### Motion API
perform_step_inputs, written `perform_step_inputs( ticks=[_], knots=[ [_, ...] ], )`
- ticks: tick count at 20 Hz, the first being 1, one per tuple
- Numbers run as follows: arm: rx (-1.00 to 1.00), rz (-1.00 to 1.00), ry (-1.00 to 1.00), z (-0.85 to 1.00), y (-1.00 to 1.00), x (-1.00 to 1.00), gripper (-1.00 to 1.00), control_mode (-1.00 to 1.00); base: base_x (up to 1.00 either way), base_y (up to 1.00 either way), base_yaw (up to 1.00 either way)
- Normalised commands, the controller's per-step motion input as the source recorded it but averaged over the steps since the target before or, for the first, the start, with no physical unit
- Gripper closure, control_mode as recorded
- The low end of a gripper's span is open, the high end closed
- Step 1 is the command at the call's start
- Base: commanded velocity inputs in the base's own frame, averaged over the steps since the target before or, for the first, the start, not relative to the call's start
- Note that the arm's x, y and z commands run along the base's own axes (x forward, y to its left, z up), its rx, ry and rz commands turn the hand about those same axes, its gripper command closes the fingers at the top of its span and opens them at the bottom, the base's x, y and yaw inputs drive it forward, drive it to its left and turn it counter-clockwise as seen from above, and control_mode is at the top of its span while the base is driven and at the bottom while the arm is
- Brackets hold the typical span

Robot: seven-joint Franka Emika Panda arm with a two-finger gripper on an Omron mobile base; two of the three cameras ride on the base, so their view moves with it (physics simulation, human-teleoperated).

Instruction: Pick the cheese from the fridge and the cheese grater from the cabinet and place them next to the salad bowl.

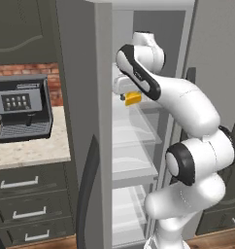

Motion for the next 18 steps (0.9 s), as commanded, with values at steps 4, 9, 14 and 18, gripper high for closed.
perform_step_inputs(
  ticks=[4,9,14,18],
  knots=[
    [0.00,0.00,-0.12,0.12,-0.36,-0.87,1.00,-1.00,0.00,0.00,0.00],
    [0.00,0.00,-0.09,0.14,-0.41,-0.84,1.00,-1.00,0.00,0.00,0.00],
    [0.00,0.00,-0.04,0.03,-0.33,-0.81,1.00,-1.00,0.00,0.00,0.00],
    [0.01,-0.04,0.00,0.11,-0.32,-0.60,1.00,-1.00,0.00,0.00,0.00]
  ],
)
